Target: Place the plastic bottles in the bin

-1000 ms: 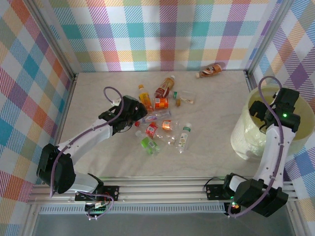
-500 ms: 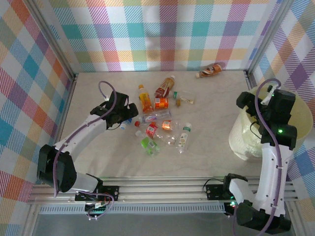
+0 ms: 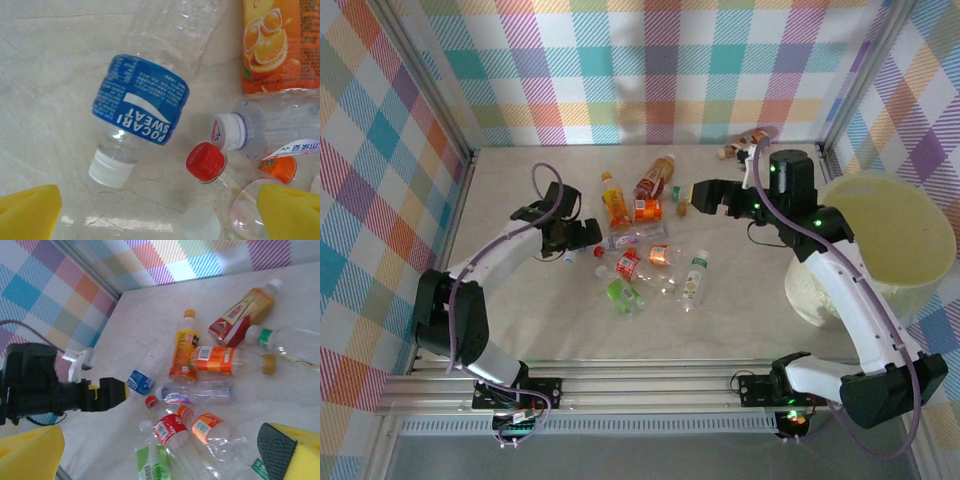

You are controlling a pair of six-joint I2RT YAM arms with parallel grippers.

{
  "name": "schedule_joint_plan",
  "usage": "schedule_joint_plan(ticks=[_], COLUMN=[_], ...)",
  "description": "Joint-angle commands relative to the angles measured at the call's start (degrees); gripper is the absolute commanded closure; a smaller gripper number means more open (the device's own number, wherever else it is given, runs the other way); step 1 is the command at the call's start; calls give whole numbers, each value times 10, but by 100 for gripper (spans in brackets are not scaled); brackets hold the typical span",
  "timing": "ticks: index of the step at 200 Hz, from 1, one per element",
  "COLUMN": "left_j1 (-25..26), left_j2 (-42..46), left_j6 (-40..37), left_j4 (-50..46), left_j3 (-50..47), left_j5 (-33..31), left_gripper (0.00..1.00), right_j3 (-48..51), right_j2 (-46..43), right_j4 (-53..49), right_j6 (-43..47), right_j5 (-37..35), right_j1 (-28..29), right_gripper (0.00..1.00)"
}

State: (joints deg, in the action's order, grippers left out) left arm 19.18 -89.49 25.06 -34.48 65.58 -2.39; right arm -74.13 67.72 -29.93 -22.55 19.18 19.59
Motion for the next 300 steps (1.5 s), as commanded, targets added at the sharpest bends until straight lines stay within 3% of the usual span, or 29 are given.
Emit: schedule_joint_plan(ticks=[1, 39, 114, 156, 202, 222, 255, 300], left_j1=[-13, -24, -40, -60, -64, -65, -64, -64], left_j2=[-21, -59, -126, -127, -202, -226, -242, -196], left_j6=[-42, -89, -197, -231, -282, -280, -257, -245], left_j4=[-22, 6, -28, -22, -58, -47, -46, -15], left_j3=[24, 34, 95, 91, 144, 150, 159, 108], left_j5=[26, 78, 7, 20, 56, 53, 84, 57], left_gripper=[0, 2, 5, 2, 2, 8, 33, 45], right_j3=[28, 50, 55, 57, 54, 57, 60, 45], right_j2=[-8, -15, -4, 4, 3, 1, 0, 9], right_j4=[57, 32, 37, 34, 35, 34, 27, 18], right_j6=[-43, -45, -51, -53, -57, -61, -56, -34], right_j5=[11, -12, -17, -15, -16, -17, -20, -32], right_j1=[6, 7, 7, 7, 8, 8, 8, 8], right_gripper=[0, 0, 0, 0, 0, 0, 0, 0])
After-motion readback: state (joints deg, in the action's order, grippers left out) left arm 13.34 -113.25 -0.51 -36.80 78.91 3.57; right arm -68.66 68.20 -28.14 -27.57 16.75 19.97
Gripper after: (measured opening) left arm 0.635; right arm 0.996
